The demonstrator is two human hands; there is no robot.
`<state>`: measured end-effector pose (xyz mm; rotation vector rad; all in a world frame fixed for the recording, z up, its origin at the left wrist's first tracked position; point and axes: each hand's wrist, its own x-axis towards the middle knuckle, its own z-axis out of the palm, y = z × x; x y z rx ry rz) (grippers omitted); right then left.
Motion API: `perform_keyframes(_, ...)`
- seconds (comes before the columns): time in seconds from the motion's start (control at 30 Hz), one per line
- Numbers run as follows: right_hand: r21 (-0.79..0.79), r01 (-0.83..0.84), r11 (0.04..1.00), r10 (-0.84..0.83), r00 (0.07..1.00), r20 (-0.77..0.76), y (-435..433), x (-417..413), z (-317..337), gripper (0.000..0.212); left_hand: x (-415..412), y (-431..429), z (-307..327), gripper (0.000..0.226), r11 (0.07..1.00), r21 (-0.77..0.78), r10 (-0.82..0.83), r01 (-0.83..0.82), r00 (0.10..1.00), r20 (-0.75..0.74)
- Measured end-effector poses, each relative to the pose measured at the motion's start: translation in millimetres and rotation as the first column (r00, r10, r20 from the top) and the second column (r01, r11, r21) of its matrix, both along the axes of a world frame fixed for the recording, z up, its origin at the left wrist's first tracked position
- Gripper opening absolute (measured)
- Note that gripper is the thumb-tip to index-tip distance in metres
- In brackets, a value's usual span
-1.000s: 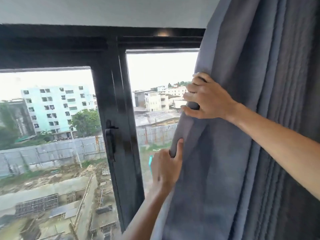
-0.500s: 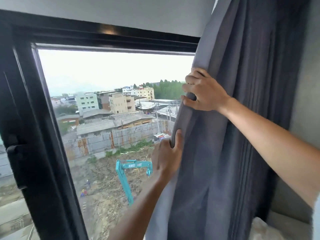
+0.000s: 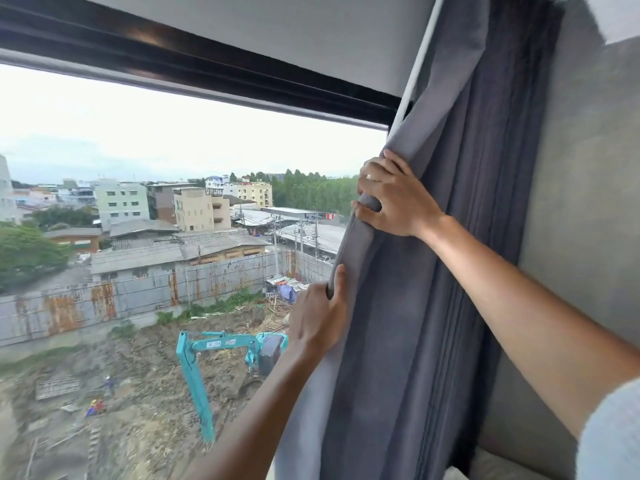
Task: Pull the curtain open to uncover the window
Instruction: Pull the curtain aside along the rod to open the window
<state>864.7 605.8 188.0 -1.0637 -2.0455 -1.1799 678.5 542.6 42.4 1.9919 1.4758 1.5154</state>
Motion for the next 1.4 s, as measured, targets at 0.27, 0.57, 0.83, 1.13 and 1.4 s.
perform_keyframes(0.27,-0.078,0.069,0.995,-0.073,0.996,-0.050,37.7,44.2,8.1,0.039,41.6,40.0,2.1,0.064,1.000,0.000,-0.023,0.023,0.999,-0.036)
perform_keyframes(0.57,-0.166,0.162,0.973,-0.178,0.980,-0.086,65.5,71.4,21.9,0.049,69.5,84.4,-1.6,0.057,0.997,0.010,-0.079,0.080,0.994,-0.077)
perform_keyframes(0.83,-0.206,0.221,0.953,-0.243,0.966,-0.087,82.7,94.0,14.6,0.028,100.7,104.4,2.2,0.065,0.980,-0.168,-0.140,0.106,0.968,-0.207)
perform_keyframes(1.13,-0.313,0.285,0.906,-0.333,0.937,-0.110,90.6,130.0,21.5,0.023,140.3,111.6,9.9,0.067,0.959,-0.248,-0.189,0.137,0.961,-0.200)
perform_keyframes(1.4,-0.326,0.317,0.891,-0.369,0.923,-0.111,98.8,140.2,9.3,0.022,165.6,123.1,-6.6,0.067,0.955,-0.256,-0.200,0.151,0.964,-0.177)
